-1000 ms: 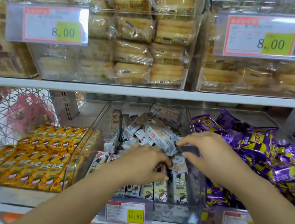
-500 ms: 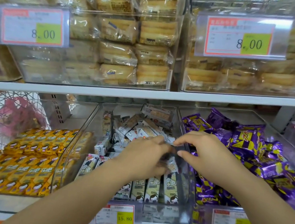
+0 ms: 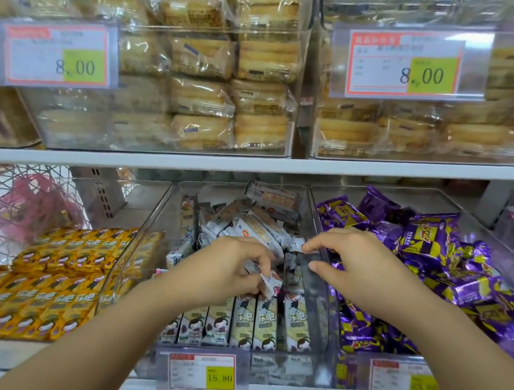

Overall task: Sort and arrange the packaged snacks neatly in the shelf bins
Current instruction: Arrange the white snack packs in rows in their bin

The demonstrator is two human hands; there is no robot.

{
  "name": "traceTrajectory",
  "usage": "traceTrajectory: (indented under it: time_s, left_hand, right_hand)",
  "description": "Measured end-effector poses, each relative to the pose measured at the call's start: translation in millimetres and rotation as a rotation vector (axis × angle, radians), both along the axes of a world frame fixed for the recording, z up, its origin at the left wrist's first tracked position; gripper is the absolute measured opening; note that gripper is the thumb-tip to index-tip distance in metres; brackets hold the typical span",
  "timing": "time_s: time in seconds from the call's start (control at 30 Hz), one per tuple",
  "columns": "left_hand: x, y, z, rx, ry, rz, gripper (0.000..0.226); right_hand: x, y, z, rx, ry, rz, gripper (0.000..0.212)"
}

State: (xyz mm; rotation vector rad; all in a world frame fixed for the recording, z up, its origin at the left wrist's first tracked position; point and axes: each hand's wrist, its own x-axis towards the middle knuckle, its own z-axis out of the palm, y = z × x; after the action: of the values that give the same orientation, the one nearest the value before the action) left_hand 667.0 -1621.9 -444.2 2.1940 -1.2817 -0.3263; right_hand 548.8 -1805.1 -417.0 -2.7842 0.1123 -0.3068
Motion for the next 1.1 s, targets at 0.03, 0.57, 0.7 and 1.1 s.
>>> traceTrajectory:
  time_s: [0.03,0.57,0.7,1.1]
  left_hand:
    - [0.3,5.0,1.3,-0.020,0.079,0.024,0.018]
    - [-15.0,-6.5,-7.2,0.082,-0.118,0.095,0.046]
    - [-11.8,-15.6,-9.2,0.092,-0.136,-0.043,0.031]
    - [-21.5,-28.3,-1.1,0.368,-0.346,-0.249,0.041]
  right_hand:
    - [-0.1,0.5,0.0,0.000,0.004,-0.002,0.028]
    - [1.6,0.6,-3.2,-0.013,-0.004,0.012,0.027]
    - [1.8,-0.1,-4.0,-0.008,-0.002,0.020,0.028]
    - [0.7,-1.9,-5.1,0.007,0.003,0.039,0.027]
